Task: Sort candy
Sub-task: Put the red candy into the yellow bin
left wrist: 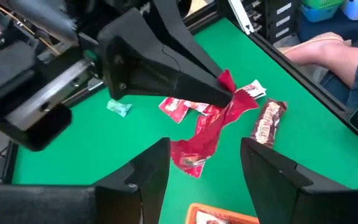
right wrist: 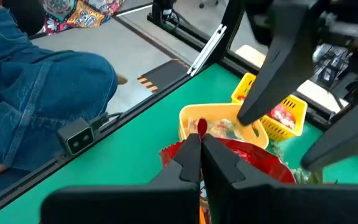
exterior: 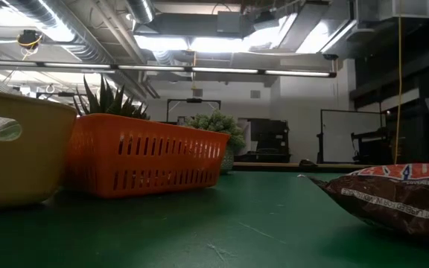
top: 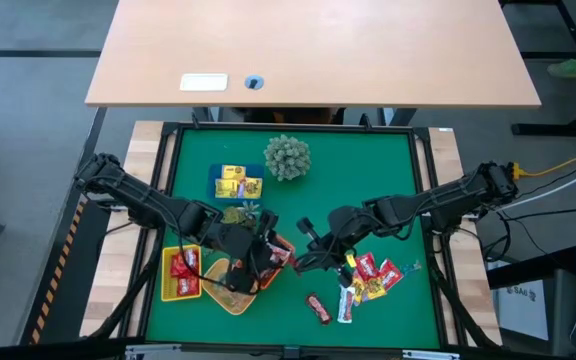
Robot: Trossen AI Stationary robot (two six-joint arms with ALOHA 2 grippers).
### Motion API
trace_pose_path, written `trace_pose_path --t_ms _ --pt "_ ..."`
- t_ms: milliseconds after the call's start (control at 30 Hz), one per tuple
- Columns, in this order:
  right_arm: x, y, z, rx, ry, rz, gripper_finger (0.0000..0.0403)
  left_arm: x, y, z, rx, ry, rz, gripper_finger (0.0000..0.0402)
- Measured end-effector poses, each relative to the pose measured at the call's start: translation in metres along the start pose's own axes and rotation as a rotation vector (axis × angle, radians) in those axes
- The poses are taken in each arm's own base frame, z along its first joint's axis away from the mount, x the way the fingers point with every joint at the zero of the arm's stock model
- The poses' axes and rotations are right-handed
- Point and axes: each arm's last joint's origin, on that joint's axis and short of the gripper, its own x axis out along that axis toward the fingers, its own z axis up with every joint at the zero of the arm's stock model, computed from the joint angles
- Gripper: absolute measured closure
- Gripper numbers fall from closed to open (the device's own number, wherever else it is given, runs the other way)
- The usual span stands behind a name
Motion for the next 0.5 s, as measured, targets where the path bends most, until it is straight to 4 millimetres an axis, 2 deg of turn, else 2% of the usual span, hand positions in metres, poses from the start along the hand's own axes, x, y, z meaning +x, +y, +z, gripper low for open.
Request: trace_pose_path --t_ms 367,500 --pt "-0.001 -0.005 0.012 -0.041 -0.119 -0.057 0.0398 0.0 0.002 0.004 -0.013 -0.039 0.03 0.0221" --pt "-0.001 -0.005 0.013 -0.041 -0.121 -0.058 0.0398 0.0 0.002 0.004 -0.013 -0.039 0.03 0.0234"
